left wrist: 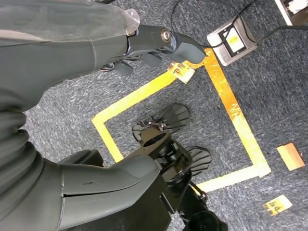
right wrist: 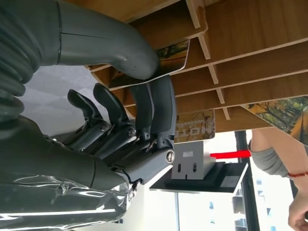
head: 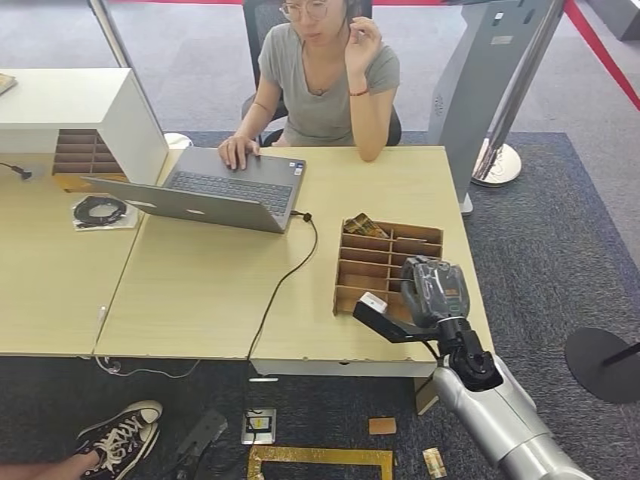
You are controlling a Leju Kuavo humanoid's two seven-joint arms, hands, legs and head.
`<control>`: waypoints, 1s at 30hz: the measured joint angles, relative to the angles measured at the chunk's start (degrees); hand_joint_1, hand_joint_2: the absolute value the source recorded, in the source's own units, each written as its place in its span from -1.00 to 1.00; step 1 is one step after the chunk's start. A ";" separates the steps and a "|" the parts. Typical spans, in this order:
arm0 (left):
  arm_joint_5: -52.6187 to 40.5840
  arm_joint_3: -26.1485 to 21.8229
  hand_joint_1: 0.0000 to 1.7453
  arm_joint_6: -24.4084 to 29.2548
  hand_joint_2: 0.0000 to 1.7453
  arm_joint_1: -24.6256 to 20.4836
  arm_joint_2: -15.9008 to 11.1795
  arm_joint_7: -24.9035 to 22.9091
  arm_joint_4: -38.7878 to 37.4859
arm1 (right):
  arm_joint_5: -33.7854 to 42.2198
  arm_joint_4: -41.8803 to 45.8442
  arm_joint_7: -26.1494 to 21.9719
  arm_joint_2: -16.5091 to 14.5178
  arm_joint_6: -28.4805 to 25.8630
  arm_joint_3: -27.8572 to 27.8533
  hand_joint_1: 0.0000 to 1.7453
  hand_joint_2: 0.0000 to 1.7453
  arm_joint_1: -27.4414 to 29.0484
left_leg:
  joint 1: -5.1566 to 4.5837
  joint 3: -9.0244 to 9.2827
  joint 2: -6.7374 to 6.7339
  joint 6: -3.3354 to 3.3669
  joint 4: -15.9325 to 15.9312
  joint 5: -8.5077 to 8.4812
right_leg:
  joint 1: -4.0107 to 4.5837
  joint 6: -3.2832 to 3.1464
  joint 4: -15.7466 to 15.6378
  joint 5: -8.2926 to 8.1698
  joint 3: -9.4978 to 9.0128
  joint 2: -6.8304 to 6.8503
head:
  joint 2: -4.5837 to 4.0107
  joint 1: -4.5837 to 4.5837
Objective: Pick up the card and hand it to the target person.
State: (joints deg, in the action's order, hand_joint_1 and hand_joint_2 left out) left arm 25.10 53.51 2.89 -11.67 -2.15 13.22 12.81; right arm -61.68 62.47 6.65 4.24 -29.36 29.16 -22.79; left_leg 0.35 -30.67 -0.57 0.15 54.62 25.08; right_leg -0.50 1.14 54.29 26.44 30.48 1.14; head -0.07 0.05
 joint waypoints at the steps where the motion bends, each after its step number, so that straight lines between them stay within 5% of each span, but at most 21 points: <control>1: 0.05 0.00 -1.00 0.01 1.00 0.00 -0.01 0.02 0.00 | -0.20 0.04 -0.02 0.00 -0.01 0.02 0.82 1.00 0.00 | 0.00 0.00 0.00 0.00 0.00 0.00 | 0.00 0.00 0.00 0.00 0.00 0.00 | 0.00 0.00; 30: 1.85 -0.05 -1.00 0.94 1.00 1.71 -0.27 1.21 0.00 | -2.91 32.42 -0.88 3.46 1.21 -1.64 1.00 1.00 5.86 | 0.00 0.00 -0.07 0.00 0.02 0.01 | 0.00 0.00 -0.01 0.00 0.03 -0.05 | 0.00 0.01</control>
State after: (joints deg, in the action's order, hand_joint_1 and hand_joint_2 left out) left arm 26.95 53.46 3.82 -9.96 -2.42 14.44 12.81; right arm -64.59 94.89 5.77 7.70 -28.15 27.52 -16.93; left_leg 0.34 -30.67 -0.64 0.15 54.63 25.09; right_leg -0.50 1.14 54.28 26.44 30.50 1.08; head -0.07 0.06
